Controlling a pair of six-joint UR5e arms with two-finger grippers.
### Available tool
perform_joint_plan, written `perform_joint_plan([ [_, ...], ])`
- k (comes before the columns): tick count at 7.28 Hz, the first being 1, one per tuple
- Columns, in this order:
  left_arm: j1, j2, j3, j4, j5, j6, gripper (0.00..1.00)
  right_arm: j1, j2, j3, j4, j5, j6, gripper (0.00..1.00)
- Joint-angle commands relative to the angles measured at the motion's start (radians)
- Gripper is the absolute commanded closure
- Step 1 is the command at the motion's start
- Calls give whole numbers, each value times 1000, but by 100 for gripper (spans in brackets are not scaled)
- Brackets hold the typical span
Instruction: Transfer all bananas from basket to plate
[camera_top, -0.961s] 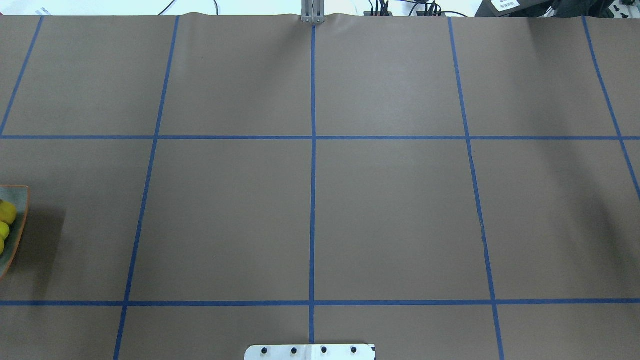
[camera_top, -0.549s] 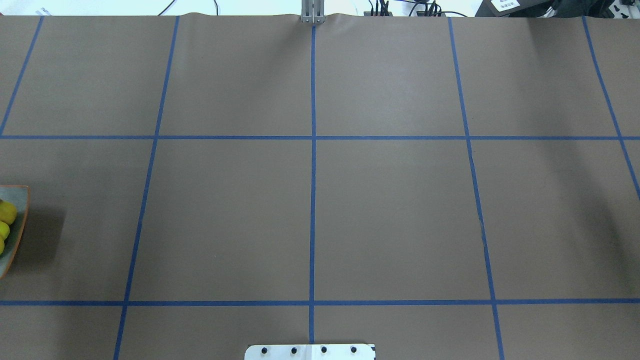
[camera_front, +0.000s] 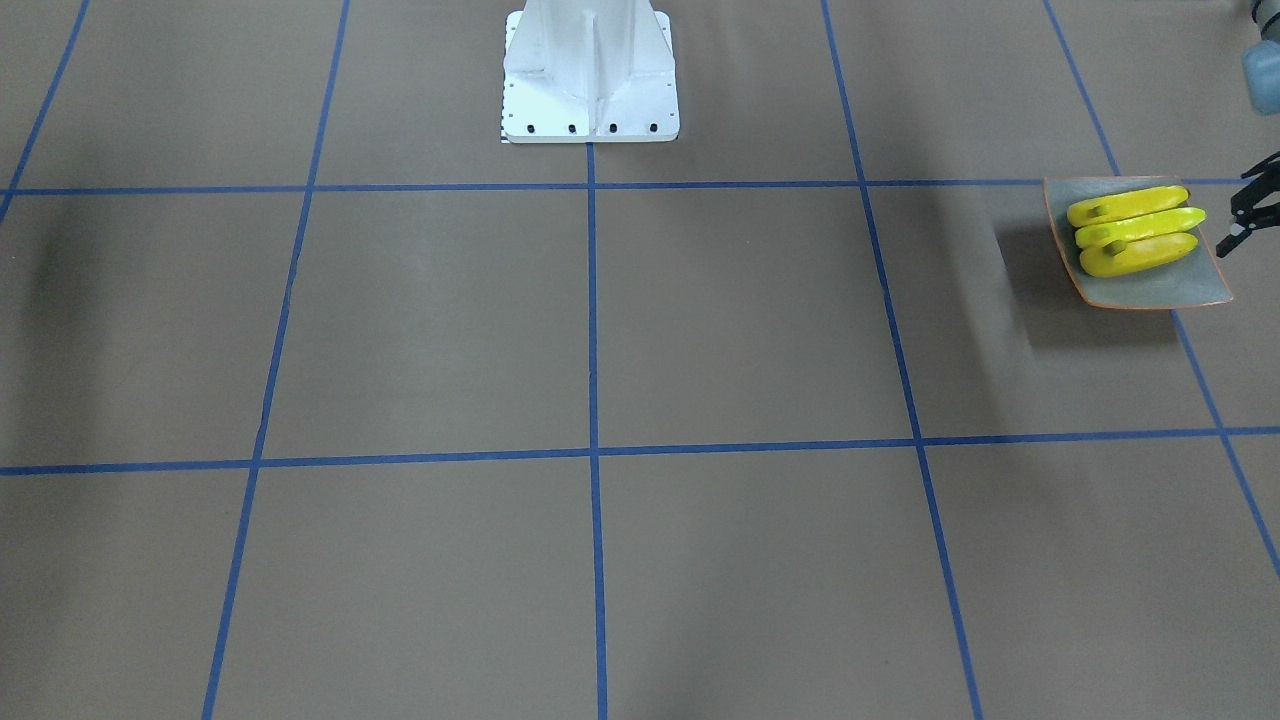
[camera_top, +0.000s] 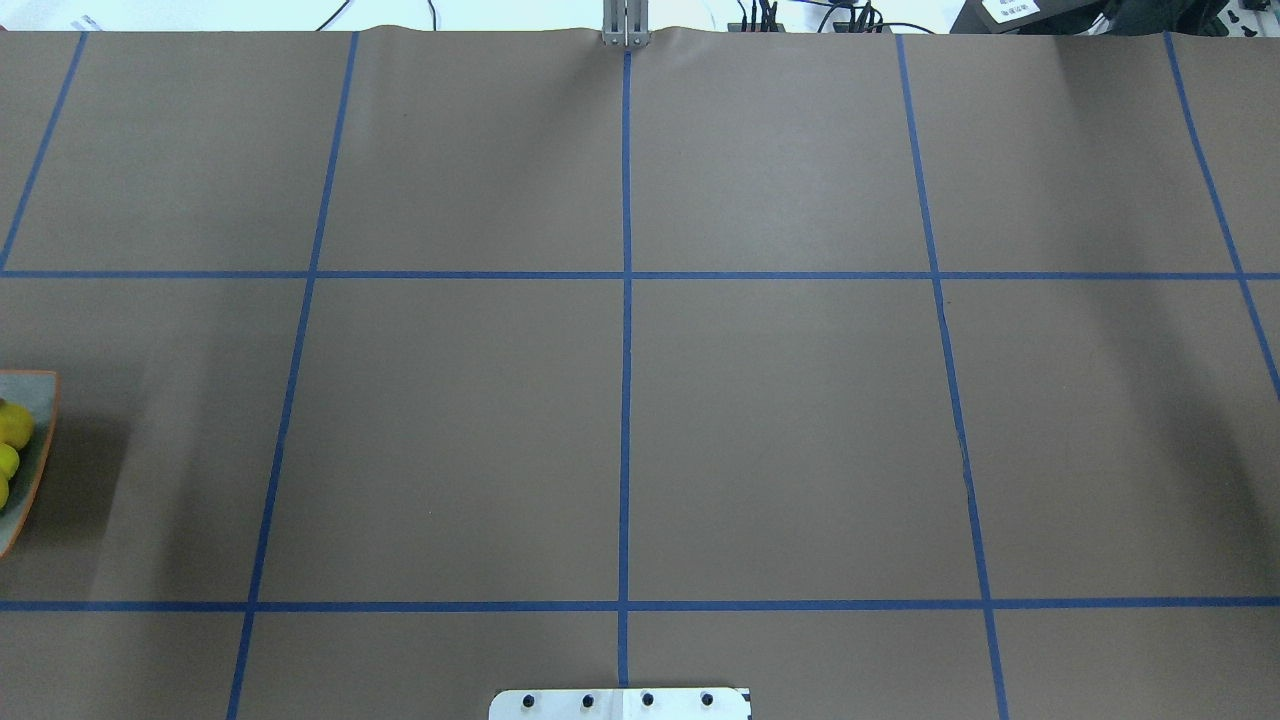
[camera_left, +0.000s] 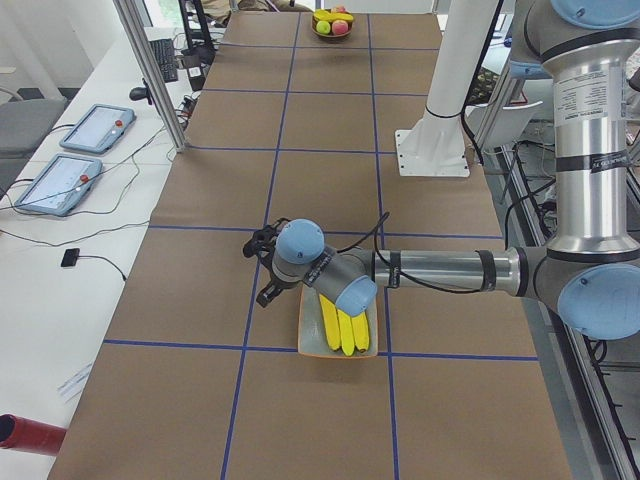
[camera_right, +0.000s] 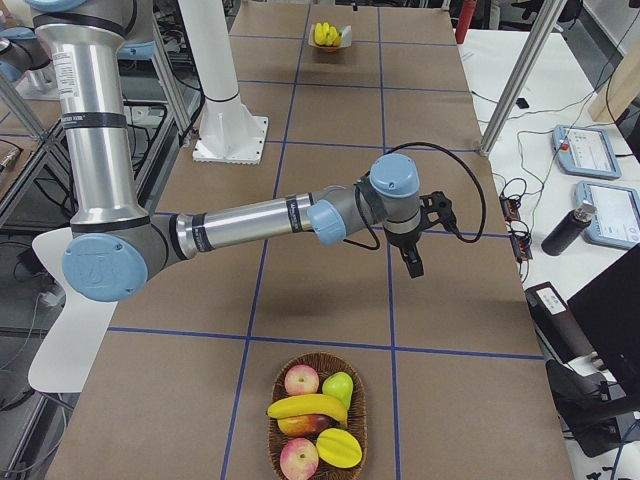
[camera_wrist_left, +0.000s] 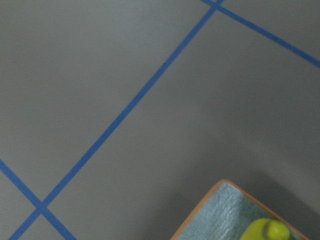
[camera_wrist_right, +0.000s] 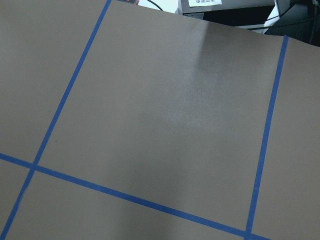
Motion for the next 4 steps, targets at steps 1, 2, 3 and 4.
perform_joint_plan([
  [1, -45, -55, -9, 78, -7, -40, 1, 6, -92, -1, 6, -8, -97, 0],
  [2, -45, -75, -33, 78, -7, -132, 1, 38, -132, -13, 4, -4, -187, 0],
  [3, -44, -83, -91, 76, -6, -256, 1, 78, -164, -36, 4, -2, -267, 0],
  [4, -35, -89, -125, 75, -6, -311, 1, 130, -177, -92, 4, -2, -355, 0],
])
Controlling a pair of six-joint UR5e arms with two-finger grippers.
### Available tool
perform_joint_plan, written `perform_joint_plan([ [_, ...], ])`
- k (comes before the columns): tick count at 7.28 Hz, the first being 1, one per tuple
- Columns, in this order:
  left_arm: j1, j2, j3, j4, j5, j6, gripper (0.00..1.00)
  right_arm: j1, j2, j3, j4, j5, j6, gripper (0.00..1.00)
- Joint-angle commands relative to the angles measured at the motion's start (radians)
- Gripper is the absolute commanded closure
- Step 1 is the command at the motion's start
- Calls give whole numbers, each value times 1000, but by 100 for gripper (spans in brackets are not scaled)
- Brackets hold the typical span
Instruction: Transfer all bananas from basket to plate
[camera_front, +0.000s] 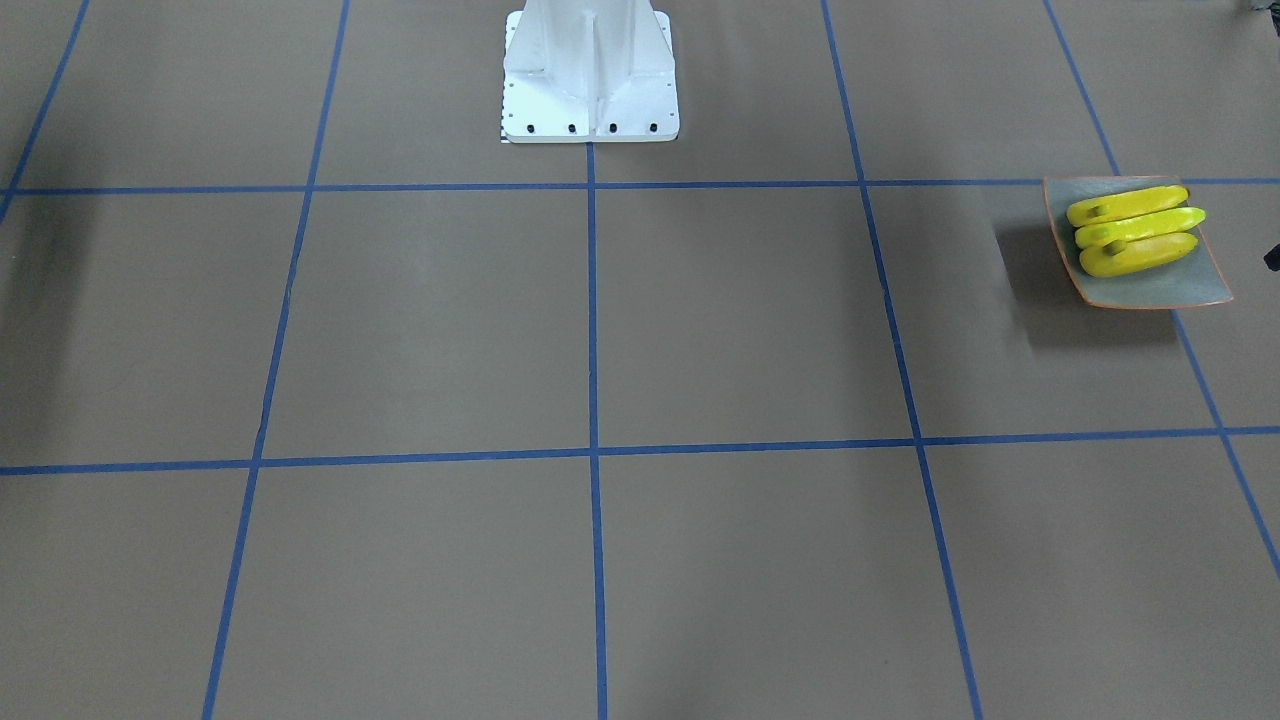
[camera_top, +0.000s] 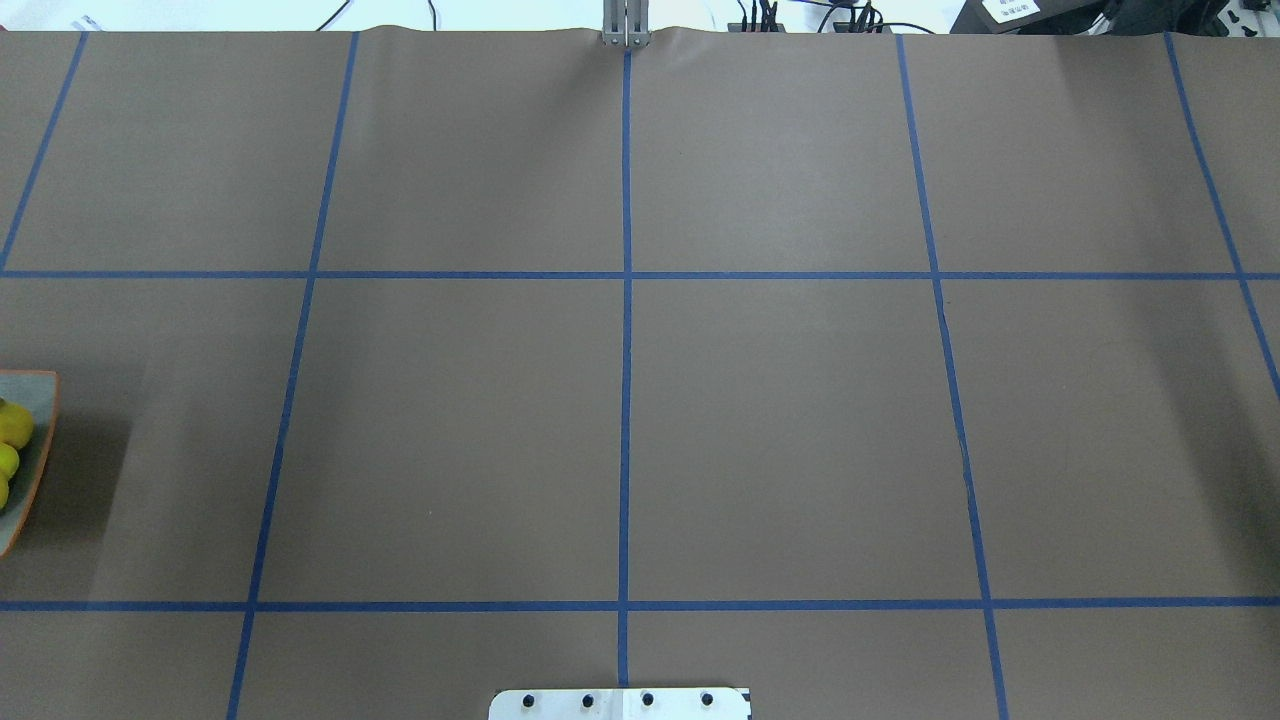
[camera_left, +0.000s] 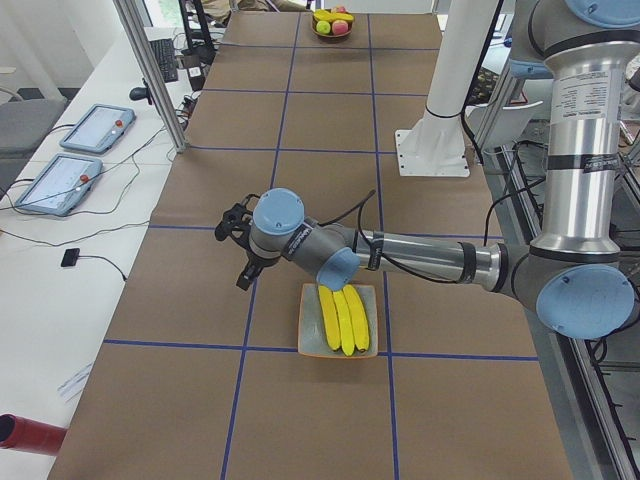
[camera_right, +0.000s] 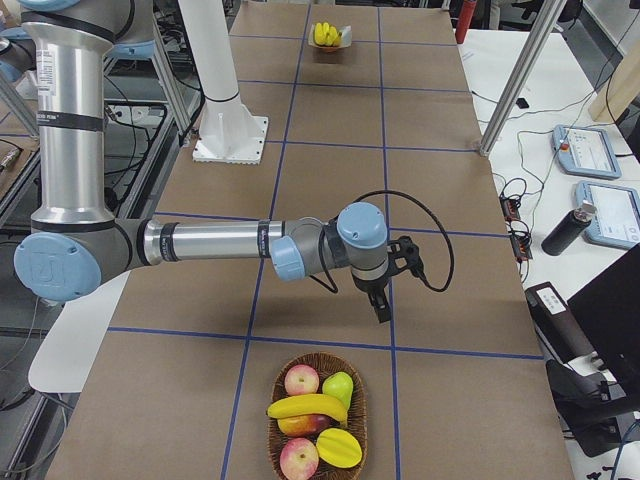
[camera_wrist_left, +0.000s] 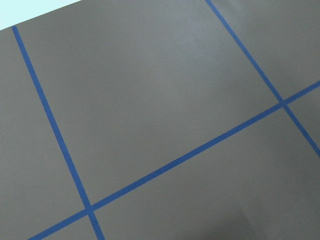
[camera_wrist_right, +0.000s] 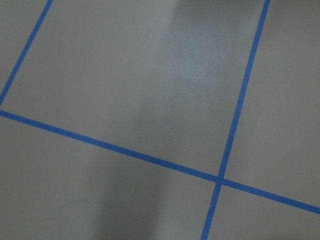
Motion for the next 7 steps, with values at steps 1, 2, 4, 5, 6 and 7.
perform_joint_plan([
  [1, 11, -23, -51, -2, -1, -97, 1, 99, -37, -139, 1, -5, -190, 0],
  [2, 13, -23, -53, -5, -6, -97, 1, 116, -37, -243, 88, -19, -197, 0],
  [4, 13, -21, -65, -7, -7, -97, 1, 115, -29, -369, 256, -34, -31, 4],
  [5, 13, -14, -80, -7, -9, -97, 1, 112, -34, -382, 286, -37, 26, 5],
  [6, 13, -9, -91, -7, -9, -97, 1, 110, -46, -399, 291, -53, 29, 5],
  [7, 13, -8, -94, -7, -9, -96, 1, 107, -60, -399, 302, -63, 26, 7],
])
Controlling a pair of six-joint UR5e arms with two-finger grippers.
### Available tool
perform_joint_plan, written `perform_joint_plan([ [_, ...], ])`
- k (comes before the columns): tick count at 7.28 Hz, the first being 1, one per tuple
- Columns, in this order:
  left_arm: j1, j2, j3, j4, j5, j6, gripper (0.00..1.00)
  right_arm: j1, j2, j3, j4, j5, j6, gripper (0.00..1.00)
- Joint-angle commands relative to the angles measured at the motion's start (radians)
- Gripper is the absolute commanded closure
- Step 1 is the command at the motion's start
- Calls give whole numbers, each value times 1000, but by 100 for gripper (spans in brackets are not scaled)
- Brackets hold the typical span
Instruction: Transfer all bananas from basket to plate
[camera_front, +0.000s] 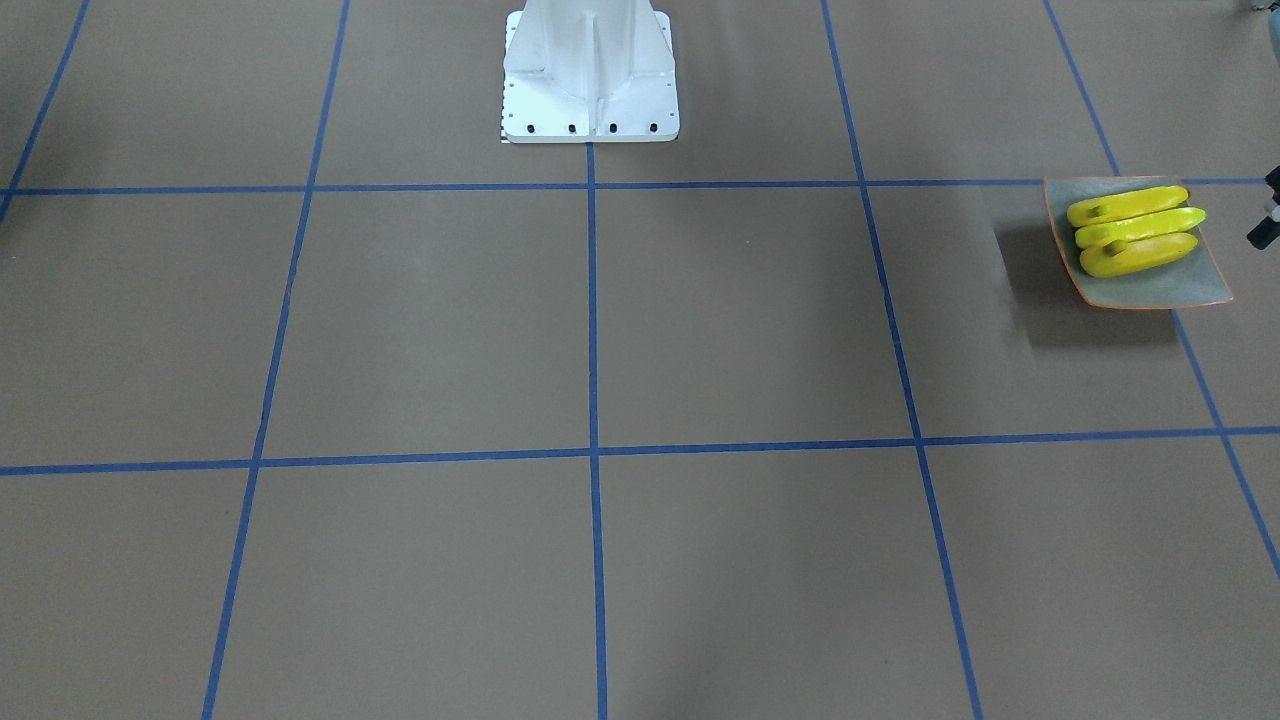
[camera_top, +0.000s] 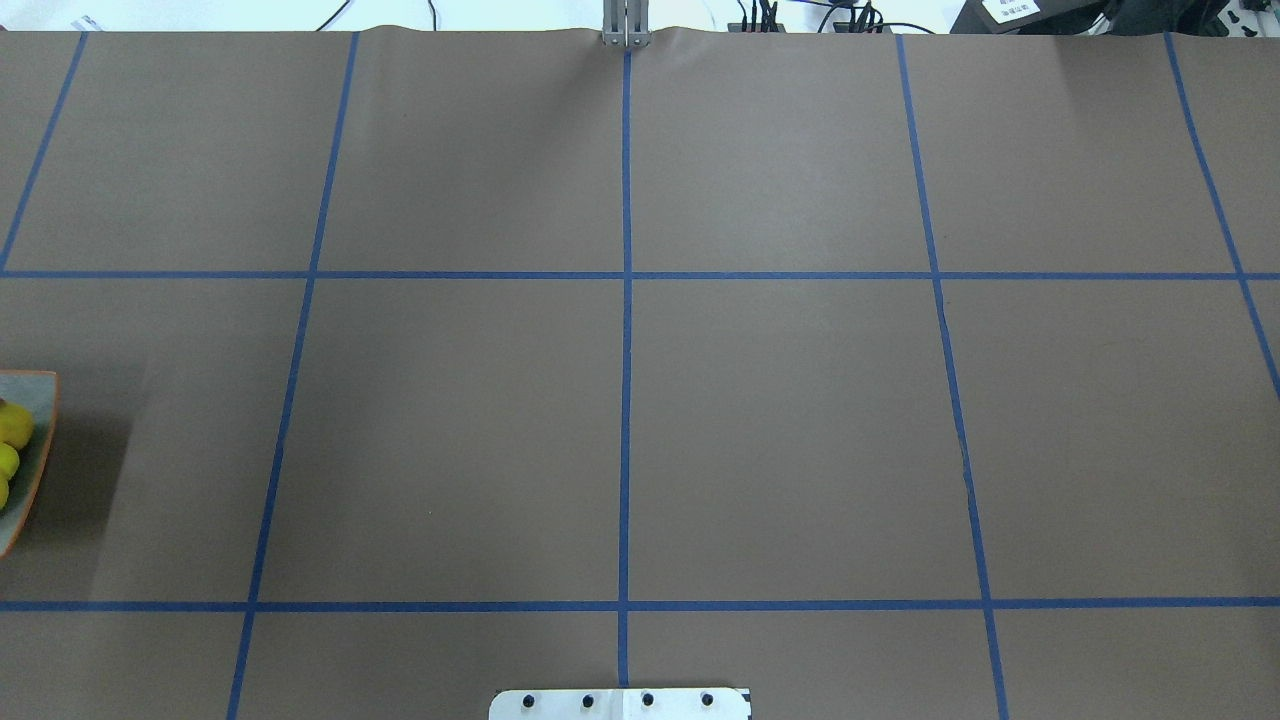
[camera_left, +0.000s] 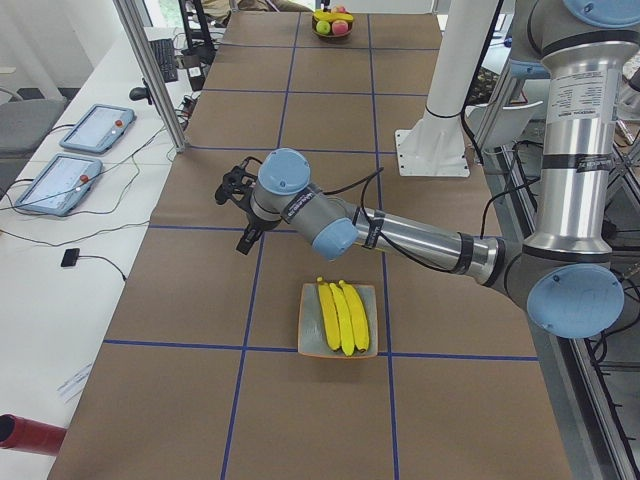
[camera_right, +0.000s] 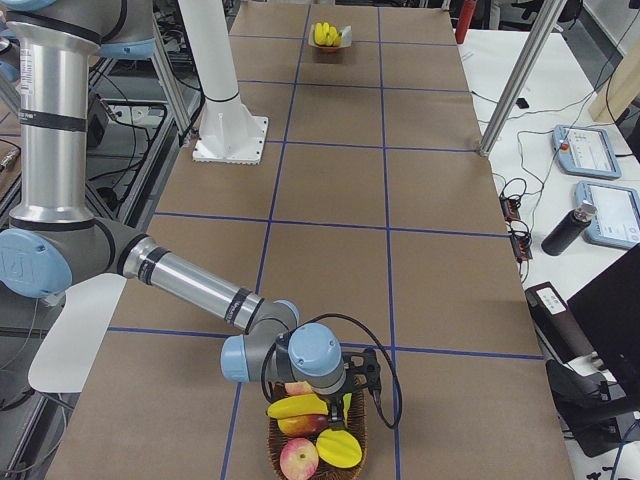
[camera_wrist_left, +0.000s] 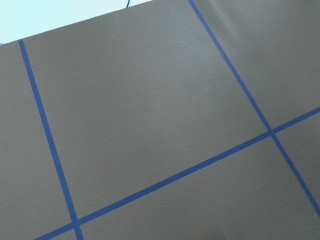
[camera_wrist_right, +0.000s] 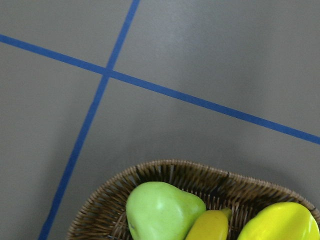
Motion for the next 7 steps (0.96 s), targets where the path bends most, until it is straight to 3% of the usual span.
perform_joint_plan([
  [1, 0, 4, -11, -2, 0, 1, 1, -23, -36, -11, 46, -18, 17, 8],
  [4, -1, 4, -28, -3, 1, 1, 1, -73, -39, -17, 48, -60, 43, 15],
  [6, 0, 19, -45, -3, 1, 6, 1, -84, -55, -26, 70, -75, 22, 31],
  [7, -1, 25, -54, -3, 1, 9, 1, -90, -58, -32, 103, -78, 22, 33],
])
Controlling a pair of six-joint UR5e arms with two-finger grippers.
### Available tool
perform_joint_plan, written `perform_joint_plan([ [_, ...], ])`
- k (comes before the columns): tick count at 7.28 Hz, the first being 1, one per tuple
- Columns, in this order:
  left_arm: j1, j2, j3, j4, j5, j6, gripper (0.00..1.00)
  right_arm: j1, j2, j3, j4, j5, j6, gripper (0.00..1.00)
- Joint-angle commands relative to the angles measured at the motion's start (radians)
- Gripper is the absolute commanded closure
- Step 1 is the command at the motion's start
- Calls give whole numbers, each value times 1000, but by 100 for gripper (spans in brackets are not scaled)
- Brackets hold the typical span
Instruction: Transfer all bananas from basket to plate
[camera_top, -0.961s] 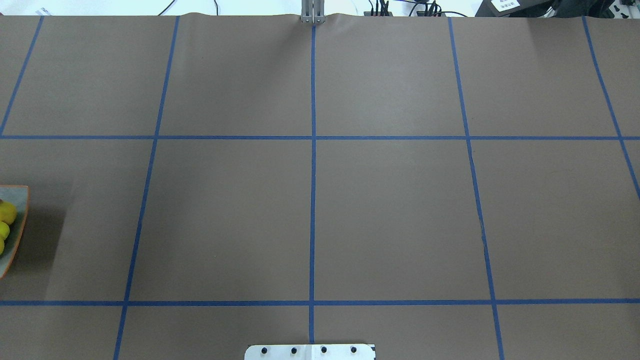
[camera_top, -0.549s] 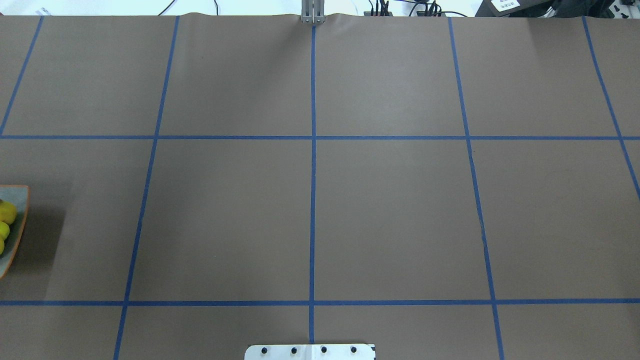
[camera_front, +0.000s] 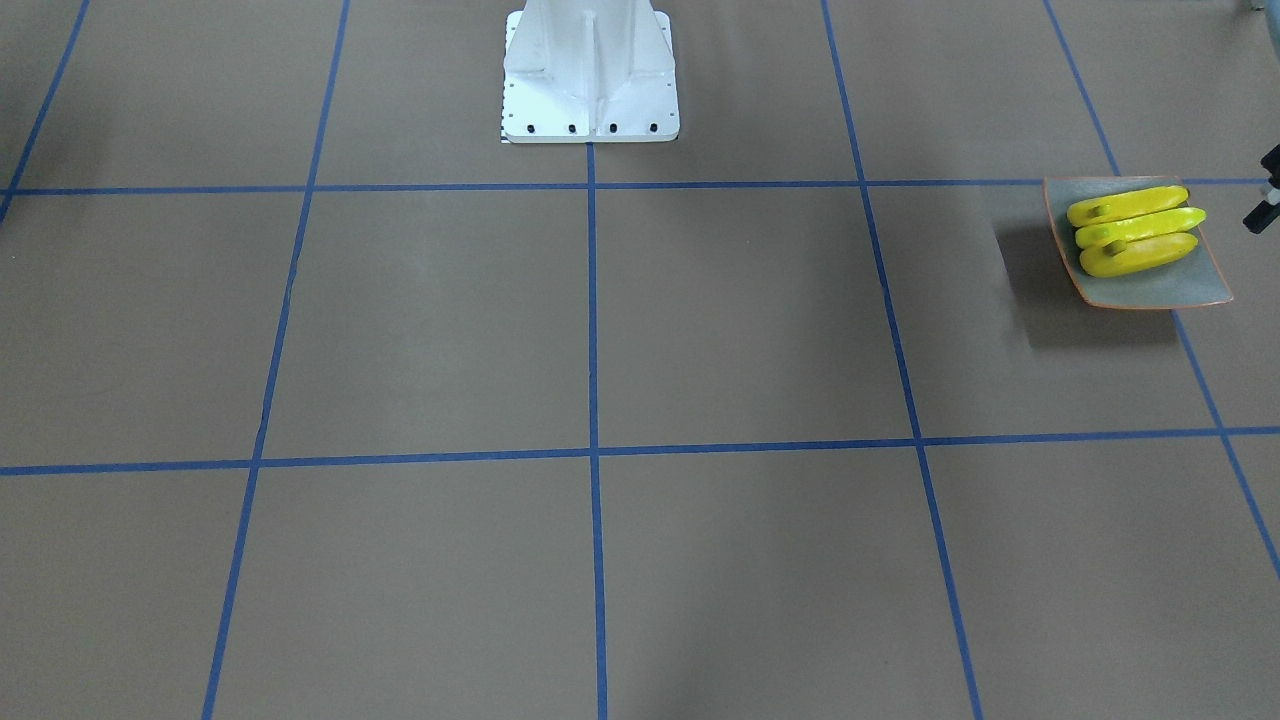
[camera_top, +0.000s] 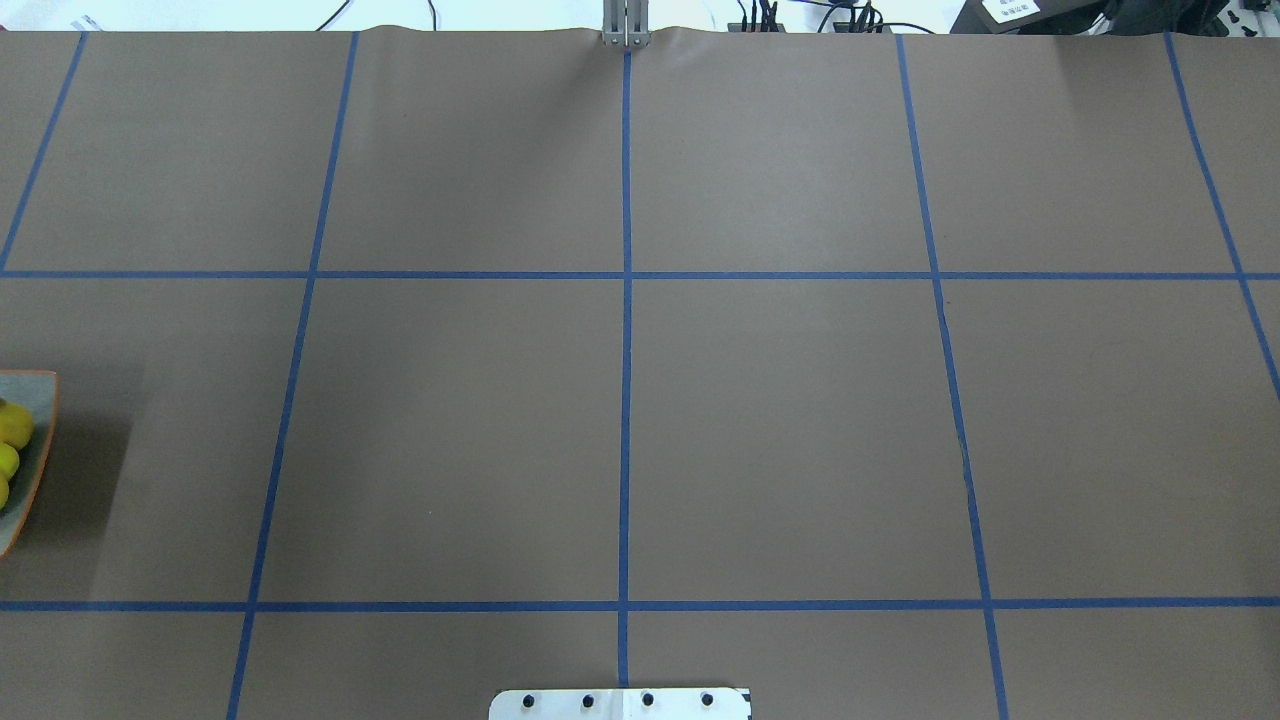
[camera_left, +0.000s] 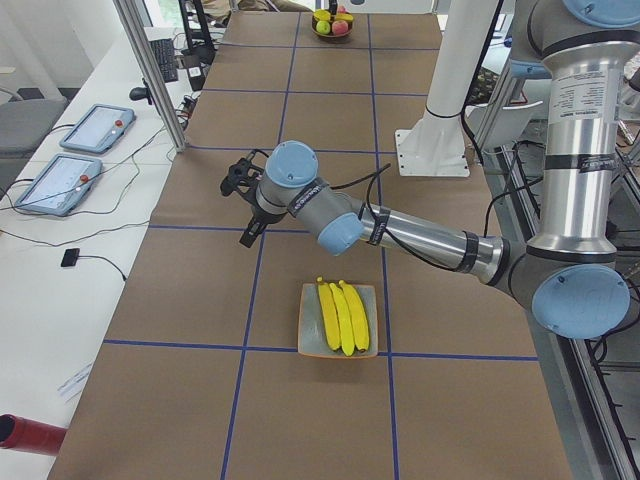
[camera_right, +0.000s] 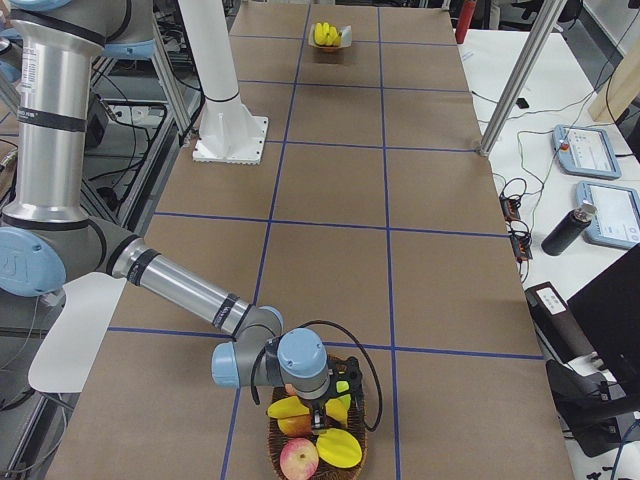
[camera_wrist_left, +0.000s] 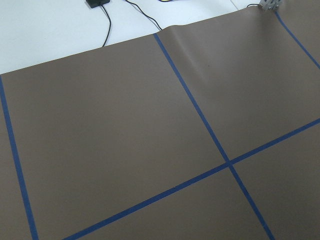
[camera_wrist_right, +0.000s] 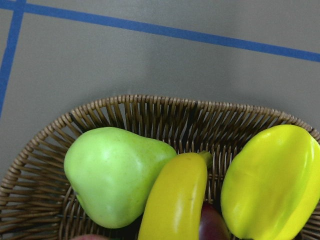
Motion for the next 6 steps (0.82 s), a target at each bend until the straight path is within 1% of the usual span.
perform_joint_plan([
  [1, -1, 32, -33, 0, 0, 4, 1, -15, -7, -13, 32, -6, -3, 37],
  [2, -1, 43, -53, 0, 0, 4, 1, -18, -7, -12, 33, -4, -5, 55],
  [3, -1, 65, -70, 0, -1, 4, 1, -18, -5, -6, 35, -2, -5, 92],
  [4, -1, 67, -72, 0, -2, 4, 1, -18, -4, 5, 54, -4, -5, 100],
  [6, 1, 72, -70, 0, -3, 0, 1, -14, -10, 49, 62, -4, -8, 100],
])
